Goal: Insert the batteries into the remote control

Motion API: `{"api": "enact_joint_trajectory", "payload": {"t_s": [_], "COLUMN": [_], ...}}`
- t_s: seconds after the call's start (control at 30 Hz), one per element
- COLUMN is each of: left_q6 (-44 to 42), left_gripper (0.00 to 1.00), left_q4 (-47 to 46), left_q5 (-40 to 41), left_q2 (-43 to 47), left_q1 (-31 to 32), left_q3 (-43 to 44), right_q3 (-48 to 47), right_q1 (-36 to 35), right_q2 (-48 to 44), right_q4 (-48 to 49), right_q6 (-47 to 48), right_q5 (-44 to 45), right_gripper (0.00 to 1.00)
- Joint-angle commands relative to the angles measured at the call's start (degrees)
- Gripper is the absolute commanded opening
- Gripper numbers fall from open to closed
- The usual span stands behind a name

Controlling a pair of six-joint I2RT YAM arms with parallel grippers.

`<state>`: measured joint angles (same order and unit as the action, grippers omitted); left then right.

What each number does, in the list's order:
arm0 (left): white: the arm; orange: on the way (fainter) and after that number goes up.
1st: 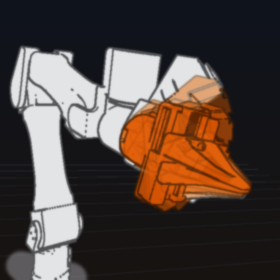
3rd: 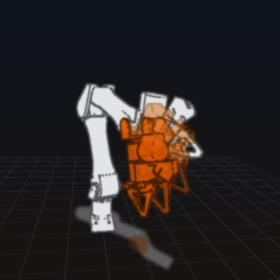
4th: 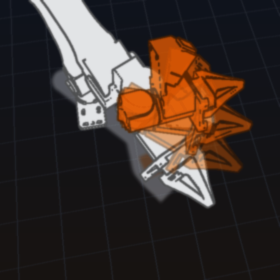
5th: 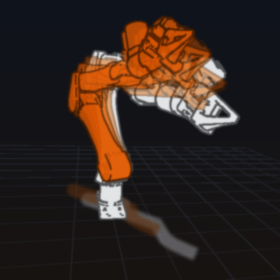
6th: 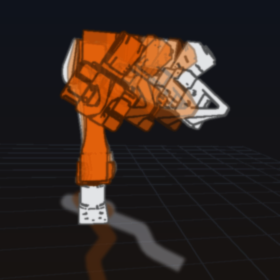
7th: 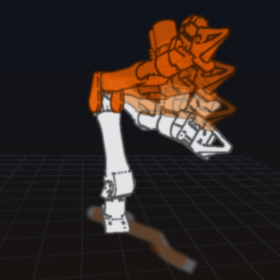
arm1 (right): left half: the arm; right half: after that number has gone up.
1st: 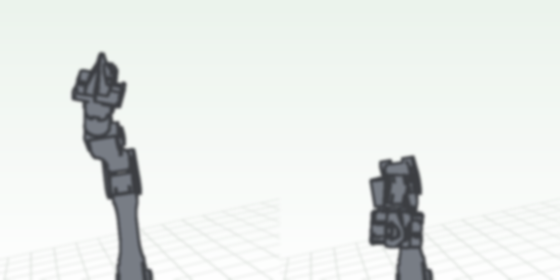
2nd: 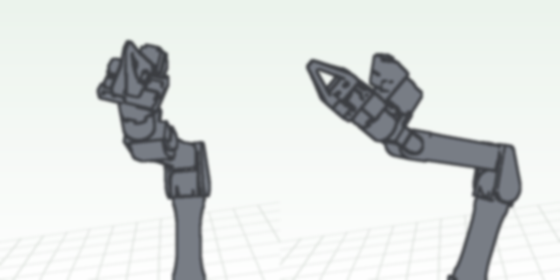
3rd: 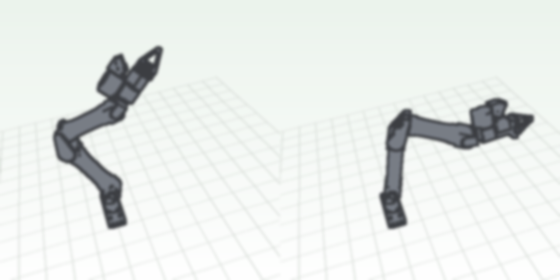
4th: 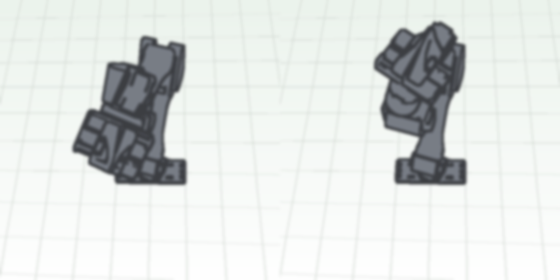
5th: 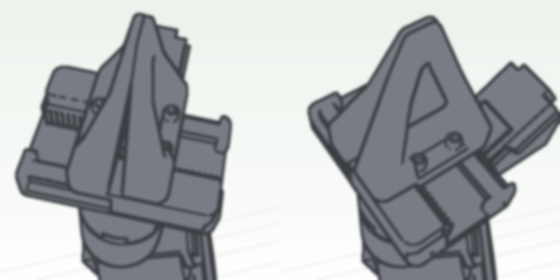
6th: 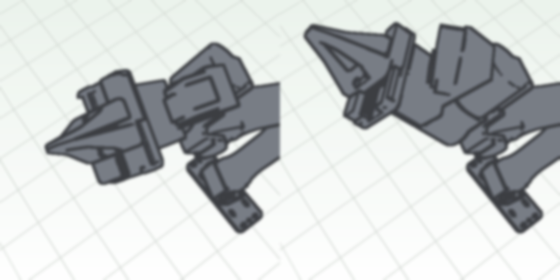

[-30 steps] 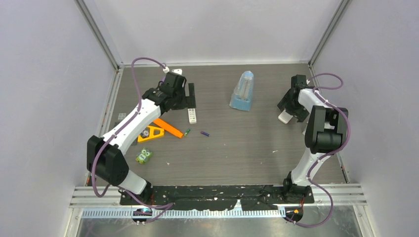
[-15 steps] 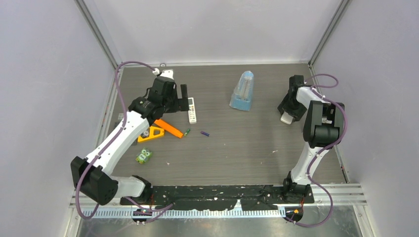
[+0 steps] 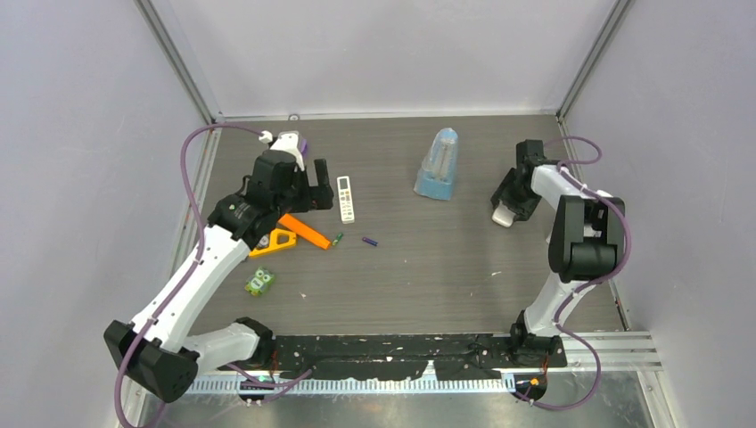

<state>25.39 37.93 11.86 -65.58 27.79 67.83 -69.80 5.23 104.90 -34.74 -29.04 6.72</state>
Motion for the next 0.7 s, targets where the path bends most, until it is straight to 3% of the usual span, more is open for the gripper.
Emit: {"api": "enact_joint_trajectory", "payload": {"t_s": [0.0,0.27,0.4,0.53,0.67], "left_q6": [0.51,3.16,6.00,13.99,25.97], "left_gripper": [0.99,0.99,0.99,0.99,0.99], "left_q4": [-2.55,-7.29,-13.08,-20.10,-39.46], "left_q5": [-4.33,-15.00,-26.18,-34.07,-44.79], "left_q2": [5.38,14.50,17.58,20.16,21.28], "left_q1": [0.16,0.16,0.16,0.16,0.25], "left_q3": [-2.33,-7.77,-10.35,-11.38,-15.82], "right_q3": [2.35,11.45,18.72,22.81,25.54], "right_q1": [-4.88,-17.31,-22.80,-26.12,-28.09], "right_q2": [-11.66,-34.63,-48.17,-55.64,-60.00], "right_q4": [0.76,1.46,10.35,22.77,36.47], "right_q6": [-0.48,-2.85,-2.57,-5.84,-14.79], "right_q5": [-7.82,-19.17,-33.00,-46.29,-53.62], "right_gripper": [0.22,0.22,0.23,0.25,0.28]}}
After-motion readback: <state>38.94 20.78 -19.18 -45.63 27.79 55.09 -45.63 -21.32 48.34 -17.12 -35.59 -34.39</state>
